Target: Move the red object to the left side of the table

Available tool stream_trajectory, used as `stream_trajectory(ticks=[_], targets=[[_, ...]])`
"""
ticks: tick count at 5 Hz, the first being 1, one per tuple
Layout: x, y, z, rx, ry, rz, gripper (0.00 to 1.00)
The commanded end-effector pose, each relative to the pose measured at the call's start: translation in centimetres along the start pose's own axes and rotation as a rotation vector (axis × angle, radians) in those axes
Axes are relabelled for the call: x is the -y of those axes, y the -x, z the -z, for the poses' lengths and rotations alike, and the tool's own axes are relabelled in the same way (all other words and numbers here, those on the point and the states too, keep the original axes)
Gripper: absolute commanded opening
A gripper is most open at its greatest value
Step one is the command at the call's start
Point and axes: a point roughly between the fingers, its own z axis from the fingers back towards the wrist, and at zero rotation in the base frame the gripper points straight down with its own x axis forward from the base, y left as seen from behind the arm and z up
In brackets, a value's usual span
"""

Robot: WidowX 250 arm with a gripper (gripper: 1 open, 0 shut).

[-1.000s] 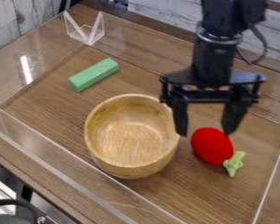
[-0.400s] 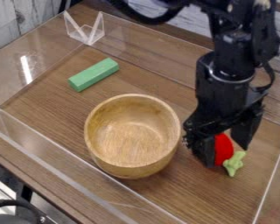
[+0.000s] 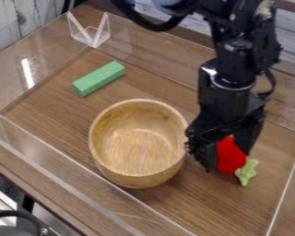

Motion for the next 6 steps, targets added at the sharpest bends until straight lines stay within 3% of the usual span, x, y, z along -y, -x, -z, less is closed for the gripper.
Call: stream_trajectory(ticks=[1, 2, 3, 5, 6], targets=[[0.7, -0.3, -0.6, -0.004, 0.031, 0.077, 1.0], [0.9, -0.3, -0.5, -0.006, 0.034, 0.12, 1.0], [0.3, -1.7, -1.3, 0.004, 0.045, 0.043, 1.0], [-0.8, -1.8, -2.6, 0.011, 0.07, -0.089, 1.0], [-0.3, -0.1, -2.5, 0.019, 0.073, -0.143, 1.0]])
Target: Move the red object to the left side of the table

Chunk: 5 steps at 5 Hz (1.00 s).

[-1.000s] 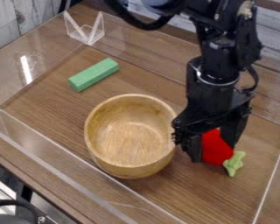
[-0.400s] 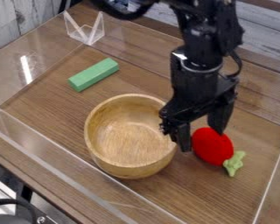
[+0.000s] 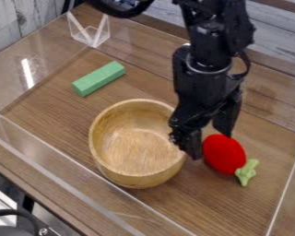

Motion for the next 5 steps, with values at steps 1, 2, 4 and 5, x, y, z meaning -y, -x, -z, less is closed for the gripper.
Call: stream_trajectory(ticks=[1, 2, 4, 5], targets=[[0.6, 1.9, -0.9, 0.007, 0.041, -0.035, 1.0], [0.7, 2.3, 0.1, -0.004, 0.05, 0.046, 1.0], [0.8, 0.8, 0.8, 0.007, 0.044, 0.126, 1.0], [0.4, 0.3, 1.8, 0.003, 0.041, 0.171, 0.0]])
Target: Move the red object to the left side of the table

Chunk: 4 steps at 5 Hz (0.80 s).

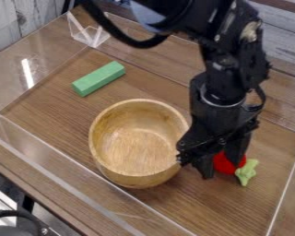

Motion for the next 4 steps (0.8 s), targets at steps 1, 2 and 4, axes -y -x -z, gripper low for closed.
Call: stream_trajectory(ticks=[1, 2, 4], targets=[[0.2, -1.1, -1.7, -0.009, 0.06, 0.057, 0.0], [-0.9, -2.1, -3.8, -0.011, 0.098, 0.03, 0.0], [-2.7, -5.5, -6.4, 0.008, 0.148, -0.013, 0.0]])
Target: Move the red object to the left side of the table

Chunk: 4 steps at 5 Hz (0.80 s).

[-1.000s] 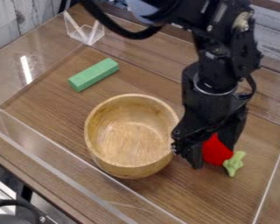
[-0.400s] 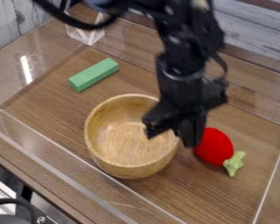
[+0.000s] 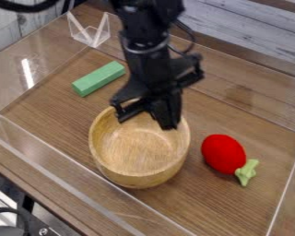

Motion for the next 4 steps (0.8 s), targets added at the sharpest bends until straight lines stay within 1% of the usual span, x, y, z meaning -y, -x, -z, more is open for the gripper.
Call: stream_trajectory(ticks=[1, 3, 4], targets=[[2.0, 0.0, -1.0, 0.012, 0.045, 0.017, 0.0], [2.3, 1.3, -2.6, -0.006, 0.03, 0.05, 0.0], [3.1, 2.3, -2.3, 0.001, 0.021, 0.006, 0.0]])
